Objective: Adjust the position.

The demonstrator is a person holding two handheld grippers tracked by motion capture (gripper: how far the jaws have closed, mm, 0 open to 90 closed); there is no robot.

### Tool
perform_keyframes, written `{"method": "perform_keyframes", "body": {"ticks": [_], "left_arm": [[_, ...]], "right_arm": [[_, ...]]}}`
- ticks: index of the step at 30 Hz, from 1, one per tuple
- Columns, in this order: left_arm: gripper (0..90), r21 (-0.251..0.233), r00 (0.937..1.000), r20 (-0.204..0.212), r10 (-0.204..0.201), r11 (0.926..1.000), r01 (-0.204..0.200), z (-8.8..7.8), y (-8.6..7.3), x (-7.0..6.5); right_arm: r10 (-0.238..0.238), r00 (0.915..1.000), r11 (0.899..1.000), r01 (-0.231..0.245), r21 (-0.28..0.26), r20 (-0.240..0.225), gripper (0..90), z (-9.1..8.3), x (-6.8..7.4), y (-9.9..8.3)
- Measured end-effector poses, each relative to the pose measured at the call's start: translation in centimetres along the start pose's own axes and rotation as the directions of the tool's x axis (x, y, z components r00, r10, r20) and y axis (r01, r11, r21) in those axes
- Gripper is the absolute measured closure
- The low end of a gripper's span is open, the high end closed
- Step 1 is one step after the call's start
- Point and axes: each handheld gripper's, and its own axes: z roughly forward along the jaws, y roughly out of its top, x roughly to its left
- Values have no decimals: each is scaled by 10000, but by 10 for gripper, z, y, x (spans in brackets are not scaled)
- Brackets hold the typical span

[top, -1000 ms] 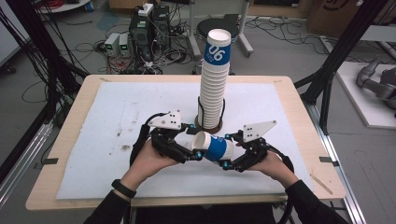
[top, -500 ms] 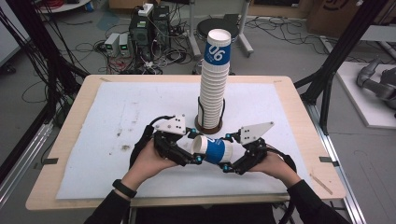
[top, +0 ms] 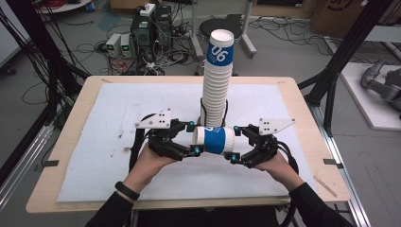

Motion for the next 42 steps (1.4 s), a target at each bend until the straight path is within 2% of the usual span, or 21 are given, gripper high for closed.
{"method": "perform_keyframes", "body": {"ticks": [5, 9, 11, 14, 17, 20, 22, 25, 29, 31, 34, 35, 36, 37, 39, 40, 41, 42], "left_arm": [[297, -223, 9999, -89, 86, 9997, -88, 3, -3, -1], [297, -328, 10000, -8, -81, 9994, 80, 4, -7, 1], [297, -212, 9999, 49, -123, 9997, 124, 4, -8, 3], [297, 97, 9999, 39, -154, 9998, 154, 6, -8, 2], [291, 645, 9999, -112, -27, 9979, 34, 8, -7, 1], [273, 1383, 9991, -357, 213, 9903, -161, 12, -6, 0], [264, 1896, 9973, -492, 541, 9809, -439, 13, -5, -2], [254, 2299, 9959, -550, 722, 9715, -577, 16, -4, -3], [253, 2874, 9935, -552, 997, 9545, -798, 17, -3, -4], [254, 3221, 9908, -566, 1229, 9416, -984, 17, -2, -6], [254, 3413, 9894, -556, 1338, 9338, -1071, 17, 0, -6], [254, 3395, 9918, -460, 1195, 9356, -970, 18, -1, -6], [277, 3474, 9947, -267, 991, 9340, -837, 21, -3, -3], [307, 3543, 9953, -244, 940, 9318, -793, 23, -5, -3], [301, 3540, 9939, -241, 1072, 9307, -917, 26, -8, -4], [297, 3678, 9911, -289, 1302, 9233, -1106, 27, -8, -6], [289, 3756, 9886, -410, 1448, 9191, -1190, 27, -8, -6], [272, 3777, 9873, -523, 1501, 9182, -1196, 27, -9, -6]], "right_arm": [[196, 9997, 9995, -193, -235, 129, 139, 3, 1, 0], [257, 9997, 9992, -256, -296, 40, 142, 3, -1, -1], [215, 9997, 9995, -213, -213, 71, 154, 2, -2, 0], [-112, 9998, 9998, 114, -155, 169, 171, 0, -2, 0], [-295, 9992, 9996, 295, 29, 260, 179, -1, -2, 1], [-575, 9975, 9979, 562, 324, 420, 190, -1, 0, 3], [-866, 9947, 9946, 831, 615, 560, 191, 0, 1, 4], [-1101, 9919, 9901, 1039, 945, 636, 193, 1, 3, 5], [-1199, 9907, 9862, 1113, 1225, 649, 195, 2, 2, 5], [-1412, 9878, 9797, 1298, 1530, 659, 195, 3, 4, 6], [-1578, 9855, 9735, 1446, 1769, 628, 207, 4, 5, 7], [-1644, 9843, 9712, 1500, 1854, 650, 211, 5, 6, 7], [-1617, 9850, 9706, 1478, 1901, 598, 217, 6, 5, 7], [-1607, 9852, 9695, 1461, 1967, 601, 217, 8, 5, 5], [-1593, 9856, 9685, 1448, 2024, 570, 225, 12, 5, 3], [-1579, 9860, 9686, 1439, 2029, 543, 225, 12, 5, 3], [-1557, 9863, 9696, 1420, 1991, 552, 226, 13, 6, 3], [-1558, 9863, 9704, 1425, 1952, 547, 226, 13, 6, 3]]}}
